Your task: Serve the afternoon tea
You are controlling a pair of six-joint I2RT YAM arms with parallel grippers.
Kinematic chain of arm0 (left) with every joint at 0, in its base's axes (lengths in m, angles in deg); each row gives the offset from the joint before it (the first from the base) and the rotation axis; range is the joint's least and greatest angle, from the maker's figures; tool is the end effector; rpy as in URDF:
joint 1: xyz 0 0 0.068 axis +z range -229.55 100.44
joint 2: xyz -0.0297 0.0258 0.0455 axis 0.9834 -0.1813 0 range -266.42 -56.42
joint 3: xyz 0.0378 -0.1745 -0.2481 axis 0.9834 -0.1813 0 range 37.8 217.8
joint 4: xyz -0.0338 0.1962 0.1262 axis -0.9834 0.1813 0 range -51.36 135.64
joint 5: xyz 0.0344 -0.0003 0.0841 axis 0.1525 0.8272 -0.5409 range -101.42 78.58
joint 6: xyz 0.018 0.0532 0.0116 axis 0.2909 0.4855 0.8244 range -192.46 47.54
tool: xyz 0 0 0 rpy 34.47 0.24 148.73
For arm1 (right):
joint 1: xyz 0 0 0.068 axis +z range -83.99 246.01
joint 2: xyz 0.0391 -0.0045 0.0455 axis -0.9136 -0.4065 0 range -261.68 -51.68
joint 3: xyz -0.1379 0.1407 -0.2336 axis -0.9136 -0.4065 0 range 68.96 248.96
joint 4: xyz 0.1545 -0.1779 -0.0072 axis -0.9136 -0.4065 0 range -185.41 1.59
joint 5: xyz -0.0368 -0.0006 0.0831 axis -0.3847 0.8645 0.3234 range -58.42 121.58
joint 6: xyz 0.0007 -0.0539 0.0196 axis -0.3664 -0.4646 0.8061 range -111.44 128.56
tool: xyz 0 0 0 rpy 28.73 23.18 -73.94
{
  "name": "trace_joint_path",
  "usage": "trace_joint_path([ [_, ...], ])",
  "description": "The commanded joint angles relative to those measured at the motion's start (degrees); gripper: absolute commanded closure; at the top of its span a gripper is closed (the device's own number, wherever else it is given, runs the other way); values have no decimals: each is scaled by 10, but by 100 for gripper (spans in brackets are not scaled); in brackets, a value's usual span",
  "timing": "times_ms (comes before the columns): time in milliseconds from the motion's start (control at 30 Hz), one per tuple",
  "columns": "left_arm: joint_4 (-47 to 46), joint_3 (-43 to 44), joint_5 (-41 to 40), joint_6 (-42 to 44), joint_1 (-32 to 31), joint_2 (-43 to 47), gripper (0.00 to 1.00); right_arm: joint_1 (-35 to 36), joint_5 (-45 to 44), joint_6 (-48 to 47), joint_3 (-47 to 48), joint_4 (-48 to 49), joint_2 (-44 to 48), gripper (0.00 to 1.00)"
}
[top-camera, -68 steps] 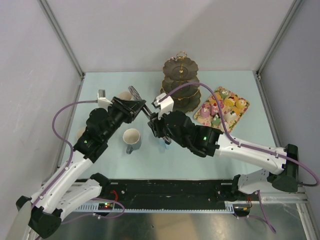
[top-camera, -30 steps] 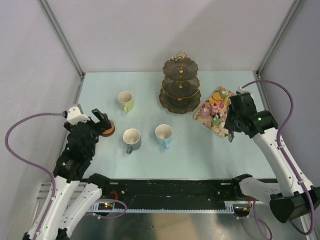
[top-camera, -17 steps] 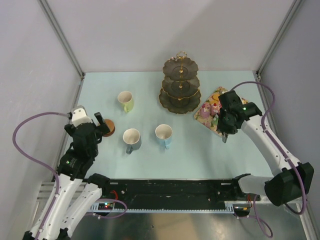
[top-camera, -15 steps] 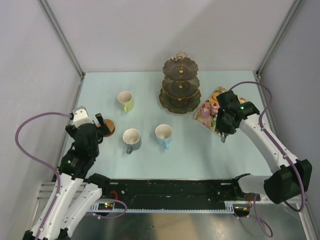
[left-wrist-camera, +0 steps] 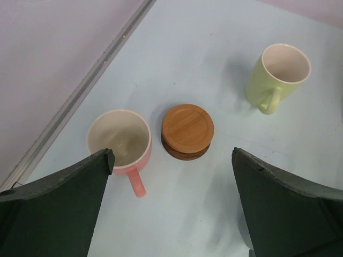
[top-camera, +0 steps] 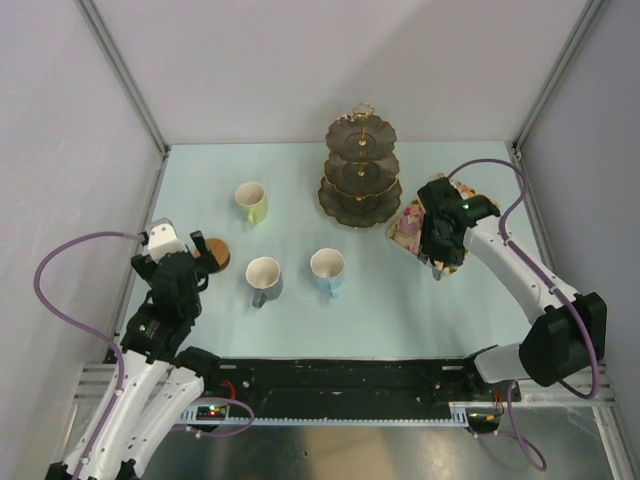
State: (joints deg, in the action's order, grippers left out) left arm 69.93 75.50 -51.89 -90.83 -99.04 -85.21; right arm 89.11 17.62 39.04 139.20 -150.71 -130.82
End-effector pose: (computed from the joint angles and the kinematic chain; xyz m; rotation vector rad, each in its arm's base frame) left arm 0.0667 0.0044 0.3099 -0.4307 1.8215 0.2389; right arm 0.2102 0.0791 0.3243 0.2318 2.7300 -0.0950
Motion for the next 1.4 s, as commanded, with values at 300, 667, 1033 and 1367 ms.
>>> trace_joint_path([
  [300, -45, -12, -30, 22, -4, 18, 0, 7, -38, 20, 42, 18, -51, 46],
  [667, -49, -15, -28, 26, -7, 19, 0, 11, -48, 23, 41, 31, -86, 50],
  [1033, -53, -16, -29, 29, -8, 17, 0, 33, -95, 13, 61, -16, -51, 66],
  [1367, -54, -16, -25, 31, -9, 13, 0, 133, -146, -43, 113, 2, -14, 67],
])
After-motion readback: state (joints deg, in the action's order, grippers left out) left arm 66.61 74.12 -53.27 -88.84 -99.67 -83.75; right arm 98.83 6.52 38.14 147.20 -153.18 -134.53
